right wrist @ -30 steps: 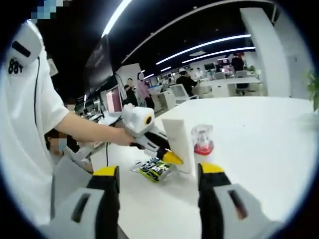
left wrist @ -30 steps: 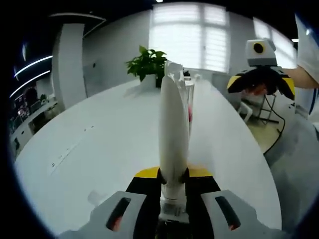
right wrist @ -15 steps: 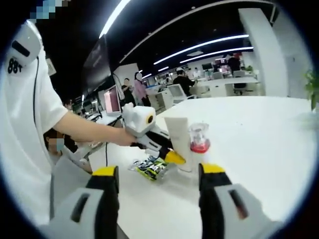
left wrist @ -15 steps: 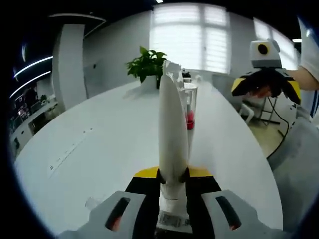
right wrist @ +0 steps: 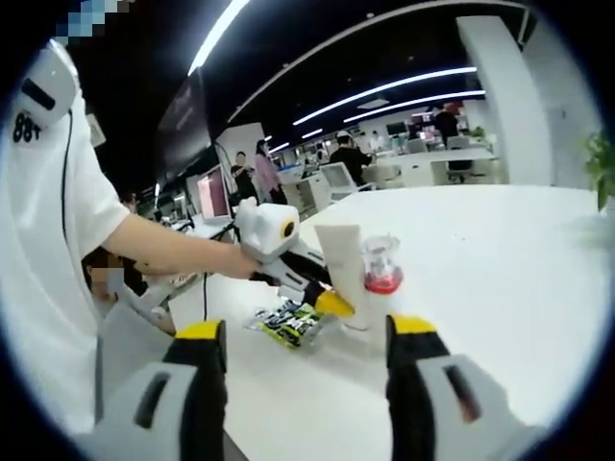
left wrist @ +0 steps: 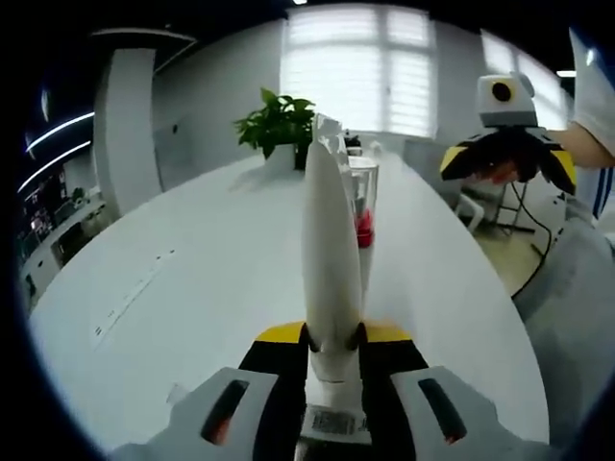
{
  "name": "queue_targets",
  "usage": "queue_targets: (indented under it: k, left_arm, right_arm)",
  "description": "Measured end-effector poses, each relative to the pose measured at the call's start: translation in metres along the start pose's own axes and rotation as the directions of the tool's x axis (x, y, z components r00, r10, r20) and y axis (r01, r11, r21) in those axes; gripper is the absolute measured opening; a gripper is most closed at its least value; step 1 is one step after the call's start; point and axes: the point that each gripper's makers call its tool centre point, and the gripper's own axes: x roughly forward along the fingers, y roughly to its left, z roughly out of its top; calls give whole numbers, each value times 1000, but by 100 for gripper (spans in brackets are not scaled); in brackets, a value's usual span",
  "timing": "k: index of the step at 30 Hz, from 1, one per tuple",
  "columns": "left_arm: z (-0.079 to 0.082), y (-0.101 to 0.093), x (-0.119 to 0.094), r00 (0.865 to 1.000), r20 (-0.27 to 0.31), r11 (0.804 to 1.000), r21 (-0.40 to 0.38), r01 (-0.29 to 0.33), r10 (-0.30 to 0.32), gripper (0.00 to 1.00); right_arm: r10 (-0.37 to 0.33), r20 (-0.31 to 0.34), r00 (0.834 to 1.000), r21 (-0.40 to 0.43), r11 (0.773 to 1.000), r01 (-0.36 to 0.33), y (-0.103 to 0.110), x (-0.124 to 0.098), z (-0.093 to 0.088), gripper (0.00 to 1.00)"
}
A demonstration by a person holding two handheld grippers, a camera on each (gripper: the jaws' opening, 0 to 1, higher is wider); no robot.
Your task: Arrange the skincare products in the storage area until every visible bottle or jar stands upright without overlapping.
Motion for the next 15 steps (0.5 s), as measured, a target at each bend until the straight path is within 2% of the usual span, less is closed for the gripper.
queue_targets:
  k: [9, 15]
  left_arm:
    - [-6, -2, -8, 1000, -22, 1000, -16, -17, 17, 28]
    - [-9, -5, -23, 998, -36, 998, -44, -50, 48, 40]
  right_arm:
    - [-10, -10, 1000, 3, 1000, 10, 2, 3, -5, 71]
    - [-15, -16, 1000, 3, 1000, 15, 4, 3, -7, 73]
